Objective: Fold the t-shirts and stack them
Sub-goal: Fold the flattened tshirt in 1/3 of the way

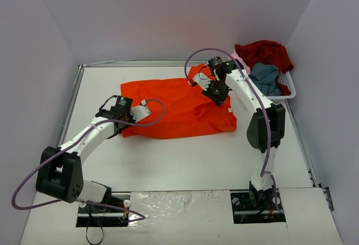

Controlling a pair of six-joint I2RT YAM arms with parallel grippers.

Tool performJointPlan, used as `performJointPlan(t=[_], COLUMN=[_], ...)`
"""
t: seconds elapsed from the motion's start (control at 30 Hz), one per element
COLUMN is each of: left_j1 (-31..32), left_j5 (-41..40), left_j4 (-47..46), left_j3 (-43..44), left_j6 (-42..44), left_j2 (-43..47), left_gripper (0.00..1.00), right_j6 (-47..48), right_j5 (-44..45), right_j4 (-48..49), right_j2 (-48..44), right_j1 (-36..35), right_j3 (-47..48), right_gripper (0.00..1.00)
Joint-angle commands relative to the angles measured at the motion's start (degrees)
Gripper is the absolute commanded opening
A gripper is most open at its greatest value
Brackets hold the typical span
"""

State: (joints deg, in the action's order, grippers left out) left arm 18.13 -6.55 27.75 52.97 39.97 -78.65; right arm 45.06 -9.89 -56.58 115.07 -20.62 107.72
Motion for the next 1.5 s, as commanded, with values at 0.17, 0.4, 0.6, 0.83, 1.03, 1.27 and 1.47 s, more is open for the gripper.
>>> performJointPlan(t=[0.17, 0.4, 0.6, 0.83, 1.03, 1.27, 1.47], left_j1=[-1.43, -2.92, -3.36, -3.45, -3.45, -3.45, -3.37], left_j5=[-1.98, -1.63, -1.19, -0.49, -0.13, 0.66, 0.22], left_j4=[-3.66, -4.72, -5.25, -5.07, -4.98, -4.72, -4.81], left_j3=[4.24, 5.65, 6.71, 8.99, 10.05, 10.05, 9.52], left_j6=[1.43, 2.22, 2.22, 1.87, 1.26, 0.38, -0.06], left_j2=[-3.08, -6.07, -8.62, -12.22, -14.07, -14.16, -13.72], left_gripper=[0.02, 0.02, 0.02, 0.02, 0.04, 0.13, 0.16], right_j6=[0.12, -0.06, -0.15, -0.15, -0.15, 0.82, -1.72], right_j5=[1.54, 1.72, 2.07, 4.00, 3.47, 1.02, 1.19], right_j4=[-2.31, -2.31, -2.05, -1.35, 0.15, 2.08, 8.04], right_j2=[5.95, 10.79, 15.09, 19.14, 20.72, 22.04, 21.87], right_j1=[0.76, 1.11, 1.81, 3.04, 3.66, 3.48, 3.31], right_j3=[7.58, 12.95, 18.04, 21.48, 22.62, 23.94, 23.94], right_gripper=[0.00, 0.00, 0.00, 0.00, 0.00, 0.04, 0.27])
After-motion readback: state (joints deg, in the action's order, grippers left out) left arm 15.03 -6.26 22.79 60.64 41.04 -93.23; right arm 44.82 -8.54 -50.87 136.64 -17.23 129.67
